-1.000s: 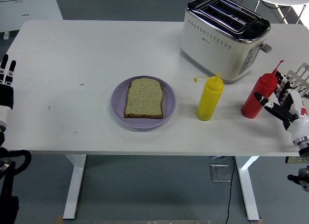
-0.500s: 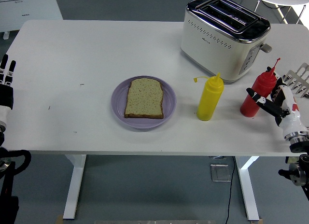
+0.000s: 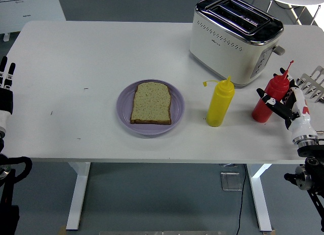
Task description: Pick up the cup,pour liquid into bread,place the cup on the desk
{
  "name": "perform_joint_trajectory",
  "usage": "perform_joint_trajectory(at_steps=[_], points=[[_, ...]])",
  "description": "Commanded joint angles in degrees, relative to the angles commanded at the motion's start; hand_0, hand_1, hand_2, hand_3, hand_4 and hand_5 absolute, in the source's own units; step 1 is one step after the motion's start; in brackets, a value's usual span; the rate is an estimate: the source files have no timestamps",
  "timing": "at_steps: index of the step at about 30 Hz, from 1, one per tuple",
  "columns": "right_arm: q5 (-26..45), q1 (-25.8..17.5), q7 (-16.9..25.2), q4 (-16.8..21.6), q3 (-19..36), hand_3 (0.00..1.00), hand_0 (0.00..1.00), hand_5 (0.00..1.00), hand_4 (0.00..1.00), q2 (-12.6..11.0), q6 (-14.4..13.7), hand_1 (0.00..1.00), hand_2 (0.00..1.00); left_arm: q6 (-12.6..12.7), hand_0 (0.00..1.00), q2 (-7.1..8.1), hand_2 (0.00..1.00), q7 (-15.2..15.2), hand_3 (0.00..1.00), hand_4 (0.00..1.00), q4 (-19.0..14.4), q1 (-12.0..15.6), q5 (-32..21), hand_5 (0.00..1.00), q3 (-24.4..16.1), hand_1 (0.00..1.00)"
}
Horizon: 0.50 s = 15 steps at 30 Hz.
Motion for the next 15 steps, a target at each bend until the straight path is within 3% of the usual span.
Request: perform_joint_trajectory(at_steps=[3, 4, 9, 10, 15], points=[[0.66, 0.41, 0.25, -0.52, -0.36, 0.904, 0.852, 0.27, 0.909, 0.15, -0.6, 0.751, 0.781, 0.0, 0.804, 0.01, 0.827, 0.01, 0.798, 0.479, 0.01, -0.04, 0.0, 0.998, 0.01, 0.786], [1.12, 0.62, 0.48, -0.79, -0.7, 0.819, 0.72, 0.251, 0.889, 0.22, -1.03, 0.663, 0.674, 0.0, 0.804, 0.02, 0.828, 0.01, 0.797, 0.478, 0.02, -0.06, 0.01, 0.998, -0.01, 0.786], [2.44, 1.08, 1.0, -1.39, -1.5, 0.819, 0.72, 0.251, 0.889, 0.4, -1.81, 0.663, 0.674, 0.0, 0.804, 0.03, 0.828, 0.01, 0.797, 0.478, 0.03, -0.09, 0.01, 0.998, -0.02, 0.786], [2.8, 1.17, 1.13, -1.52, -1.78, 0.755, 0.601, 0.223, 0.85, 0.44, -1.98, 0.58, 0.59, 0.01, 0.804, 0.03, 0.827, 0.01, 0.797, 0.478, 0.04, -0.09, 0.01, 0.998, -0.02, 0.786], [4.32, 1.37, 1.74, -1.77, -2.55, 0.755, 0.601, 0.223, 0.85, 0.64, -2.94, 0.58, 0.59, 0.0, 0.804, 0.02, 0.827, 0.01, 0.797, 0.478, 0.08, -0.09, 0.02, 0.998, -0.03, 0.786]])
